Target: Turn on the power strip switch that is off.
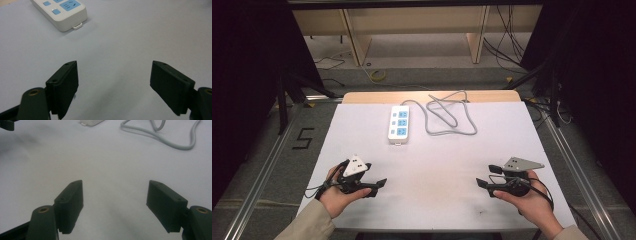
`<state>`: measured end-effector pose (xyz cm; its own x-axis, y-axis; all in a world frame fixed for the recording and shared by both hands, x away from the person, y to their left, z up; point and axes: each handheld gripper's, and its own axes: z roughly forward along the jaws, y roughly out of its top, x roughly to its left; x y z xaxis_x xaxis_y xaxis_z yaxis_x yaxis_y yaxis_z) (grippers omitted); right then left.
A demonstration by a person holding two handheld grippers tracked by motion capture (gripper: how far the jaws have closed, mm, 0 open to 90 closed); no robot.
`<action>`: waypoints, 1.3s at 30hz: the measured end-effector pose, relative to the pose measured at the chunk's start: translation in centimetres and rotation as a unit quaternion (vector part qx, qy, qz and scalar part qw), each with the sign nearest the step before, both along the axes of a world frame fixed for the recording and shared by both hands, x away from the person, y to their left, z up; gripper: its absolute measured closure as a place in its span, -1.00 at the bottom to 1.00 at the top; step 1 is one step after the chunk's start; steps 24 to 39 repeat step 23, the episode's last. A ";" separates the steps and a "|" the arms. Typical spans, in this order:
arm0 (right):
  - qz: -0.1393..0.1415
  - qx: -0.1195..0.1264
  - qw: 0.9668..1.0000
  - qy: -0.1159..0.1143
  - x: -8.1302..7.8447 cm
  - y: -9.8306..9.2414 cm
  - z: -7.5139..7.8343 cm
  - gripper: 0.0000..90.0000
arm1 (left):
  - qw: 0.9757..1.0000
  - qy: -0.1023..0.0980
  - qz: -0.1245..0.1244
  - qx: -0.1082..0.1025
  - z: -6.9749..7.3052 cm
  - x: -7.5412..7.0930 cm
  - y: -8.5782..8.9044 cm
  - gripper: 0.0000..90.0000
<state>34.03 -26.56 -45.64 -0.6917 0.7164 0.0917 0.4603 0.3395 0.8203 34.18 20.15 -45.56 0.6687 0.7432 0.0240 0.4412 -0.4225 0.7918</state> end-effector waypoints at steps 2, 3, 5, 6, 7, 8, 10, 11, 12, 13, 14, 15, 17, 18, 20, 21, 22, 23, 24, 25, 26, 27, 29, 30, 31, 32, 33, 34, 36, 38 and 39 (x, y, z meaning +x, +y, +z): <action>0.001 0.001 1.000 0.001 -0.1 0.1 0.0 -0.33 | 1.000 -0.003 0.001 0.000 0.0 -0.1 0.1 -0.51; 0.002 0.000 1.000 0.001 -0.1 0.1 0.0 -0.34 | 1.000 -0.004 0.002 0.001 0.1 -0.1 0.1 -0.51; 0.004 -0.001 1.000 0.001 -0.1 0.1 0.0 -0.34 | 1.000 -0.007 0.004 0.008 0.1 0.0 0.3 -0.51; 0.004 -0.001 1.000 0.002 -0.1 0.1 0.0 -0.33 | 1.000 -0.009 0.005 0.011 0.1 0.0 0.4 -0.51; 0.004 -0.001 1.000 0.002 -0.1 0.1 0.0 -0.33 | 1.000 -0.010 0.007 0.008 0.1 0.0 0.4 -0.51; 0.005 -0.001 1.000 0.002 -0.1 0.1 0.0 -0.34 | 1.000 -0.011 0.009 0.007 0.1 0.0 0.4 -0.51; 0.005 -0.002 1.000 0.001 -0.1 0.2 0.0 -0.34 | 1.000 -0.010 0.008 0.011 0.0 0.0 0.6 -0.51; 0.006 -0.002 1.000 0.001 -0.1 0.2 0.0 -0.34 | 1.000 -0.009 0.009 0.011 0.0 0.0 0.6 -0.51; 0.006 -0.003 1.000 0.002 -0.2 0.2 0.0 -0.34 | 1.000 -0.008 0.009 0.011 -0.1 0.0 0.6 -0.51; 0.006 -0.003 1.000 0.003 -0.2 0.3 0.0 -0.34 | 1.000 -0.008 0.008 0.012 -0.1 0.0 0.6 -0.51; 0.007 -0.004 1.000 0.003 -0.2 0.3 0.0 -0.34 | 1.000 -0.008 0.007 0.012 -0.1 0.1 0.5 -0.51; 0.007 -0.004 1.000 0.004 -0.2 0.3 0.0 -0.34 | 1.000 -0.008 0.006 0.013 -0.1 0.1 0.5 -0.51; 0.007 -0.004 1.000 0.003 -0.2 0.3 0.0 -0.34 | 1.000 -0.009 0.005 0.015 -0.1 0.1 0.5 -0.51; 0.007 -0.004 1.000 0.003 -0.2 0.3 0.0 -0.34 | 1.000 -0.008 0.005 0.015 -0.1 0.1 0.5 -0.51; 0.006 -0.004 1.000 0.004 -0.2 0.3 -0.1 -0.34 | 1.000 -0.006 0.006 0.016 -0.2 0.1 0.4 -0.51; 0.007 -0.005 1.000 0.003 -0.1 0.3 -0.1 -0.34 | 1.000 -0.003 0.003 0.018 -0.3 0.1 0.4 -0.50; 0.006 -0.004 1.000 0.003 -0.1 0.3 -0.1 -0.34 | 1.000 -0.003 0.002 0.018 -0.3 0.1 0.3 -0.50; 0.006 -0.004 1.000 0.001 -0.1 0.3 -0.1 -0.34 | 1.000 -0.003 0.001 0.018 -0.3 0.1 0.2 -0.50; 0.006 -0.004 1.000 0.001 -0.1 0.3 -0.1 -0.34 | 1.000 -0.003 0.001 0.018 -0.3 0.1 0.2 -0.50; 0.006 -0.004 1.000 0.001 -0.1 0.3 -0.1 -0.34 | 1.000 -0.003 0.001 0.018 -0.3 0.1 0.2 -0.50; 0.006 -0.004 1.000 0.001 -0.1 0.3 -0.1 -0.34 | 1.000 -0.003 0.001 0.018 -0.3 0.1 0.2 -0.50; 0.006 -0.004 1.000 0.001 -0.1 0.3 -0.1 -0.34 | 1.000 -0.003 0.001 0.018 -0.3 0.1 0.2 -0.50; 0.006 -0.004 1.000 0.001 -0.1 0.3 -0.1 -0.34 | 1.000 -0.003 0.001 0.018 -0.3 0.1 0.2 -0.50; 0.006 -0.004 1.000 0.001 -0.1 0.3 -0.1 -0.34 | 1.000 -0.003 0.001 0.018 -0.3 0.1 0.2 -0.50; 0.006 -0.004 1.000 0.001 -0.1 0.3 -0.1 -0.34 | 1.000 -0.003 0.001 0.018 -0.3 0.1 0.2 -0.50; 0.006 -0.004 1.000 0.001 -0.1 0.3 -0.1 -0.34 | 1.000 -0.003 0.001 0.018 -0.3 0.1 0.2 -0.50; 0.006 -0.004 1.000 0.001 -0.1 0.3 -0.1 -0.34 | 1.000 -0.003 0.001 0.018 -0.3 0.1 0.2 -0.50; 0.006 -0.004 1.000 0.001 -0.1 0.3 -0.1 -0.34 | 1.000 -0.003 0.001 0.018 -0.3 0.1 0.2 -0.50; 0.006 -0.004 1.000 0.001 -0.1 0.3 -0.1 -0.34 | 1.000 -0.003 0.001 0.018 -0.3 0.1 0.2 -0.50; 0.006 -0.004 1.000 0.001 -0.1 0.3 -0.1 -0.34 | 1.000 -0.003 0.001 0.018 -0.3 0.1 0.2 -0.50; 0.006 -0.004 1.000 0.001 -0.1 0.3 -0.1 -0.34 | 1.000 -0.003 0.001 0.018 -0.3 0.1 0.2 -0.50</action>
